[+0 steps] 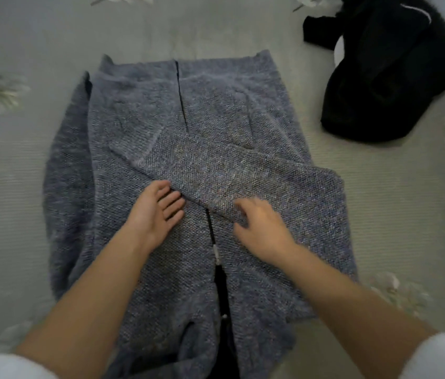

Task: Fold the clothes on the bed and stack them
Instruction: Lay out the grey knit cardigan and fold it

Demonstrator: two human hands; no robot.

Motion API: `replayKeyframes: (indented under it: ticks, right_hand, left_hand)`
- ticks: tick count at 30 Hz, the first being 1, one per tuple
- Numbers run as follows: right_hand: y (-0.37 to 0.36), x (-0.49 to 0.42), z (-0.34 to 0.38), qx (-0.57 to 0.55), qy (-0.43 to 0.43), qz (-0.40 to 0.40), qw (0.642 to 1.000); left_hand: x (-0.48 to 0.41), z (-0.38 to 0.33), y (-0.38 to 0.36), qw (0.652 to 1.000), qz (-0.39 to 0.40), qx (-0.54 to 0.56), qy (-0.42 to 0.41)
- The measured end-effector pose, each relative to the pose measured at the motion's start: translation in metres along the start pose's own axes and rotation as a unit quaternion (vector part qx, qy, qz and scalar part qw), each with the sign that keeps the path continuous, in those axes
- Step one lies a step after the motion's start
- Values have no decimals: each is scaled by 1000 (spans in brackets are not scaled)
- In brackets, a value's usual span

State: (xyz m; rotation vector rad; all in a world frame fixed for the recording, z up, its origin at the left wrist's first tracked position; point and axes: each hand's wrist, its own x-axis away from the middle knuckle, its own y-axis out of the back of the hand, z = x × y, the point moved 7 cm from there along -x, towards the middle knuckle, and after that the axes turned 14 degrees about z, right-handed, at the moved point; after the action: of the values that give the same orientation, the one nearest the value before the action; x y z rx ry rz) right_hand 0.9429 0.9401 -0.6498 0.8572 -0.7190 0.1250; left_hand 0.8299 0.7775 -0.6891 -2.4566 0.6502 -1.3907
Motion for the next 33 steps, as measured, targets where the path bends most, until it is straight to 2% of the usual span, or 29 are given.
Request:
replayKeyframes:
  ticks: [3,6,8,9,11,13,15,18,21,23,25,27,28,30,31,33]
  right_hand:
    - [-1,4,-16,89,-67,-22,993]
    - [-2,10,-30,127,-113,-20,985]
    - [2,14,-33,95,-101,-41,989]
    - [5,16,-31,75,-84,-56,992]
    - [9,14,-20,51,-38,-72,995]
    - [7,8,-5,38,4,-60,997]
    - [-3,-1,6,49,19,-32,998]
    - [-14,-13,10,65,-12,-14,998]
    - [-13,-19,23,45,-2,-42,998]
    - [-16,-23,42,64,34,-51,996]
    - [-21,-28,67,95,72,-60,991]
    - [-32,-37,95,115,96,-50,987]
    - [-39,-44,108,122,106,-32,986]
    - [-55,-60,129,128,106,20,986]
    - [-62,-69,134,127,91,49,987]
    - [-72,-84,137,141,46,86,985]
  left_hand:
    - [-18,-22,-4,997,-57,-38,-24]
    - [-32,-38,-12,994,-98,2,-42]
    - [-39,-57,-21,991,-89,-32,-92]
    - [-40,-74,-24,982,-85,-89,-142]
    - [-37,-113,-30,942,-61,-217,-248]
    - [-38,-136,-18,917,-62,-277,-281]
    - [-45,-138,9,920,-89,-297,-239]
    - [-54,-111,43,952,-72,-275,-113]
    - [-50,-110,62,959,-59,-249,-120]
    - [-33,-121,76,940,-96,-271,-181]
    - [-8,-137,97,893,-172,-325,-259]
    - [18,-150,129,850,-264,-353,-290]
    - [27,-153,148,833,-306,-366,-279]
    - [38,-151,185,809,-364,-412,-205]
    - [40,-147,200,808,-373,-426,-161]
    - [41,-138,220,832,-356,-407,-125]
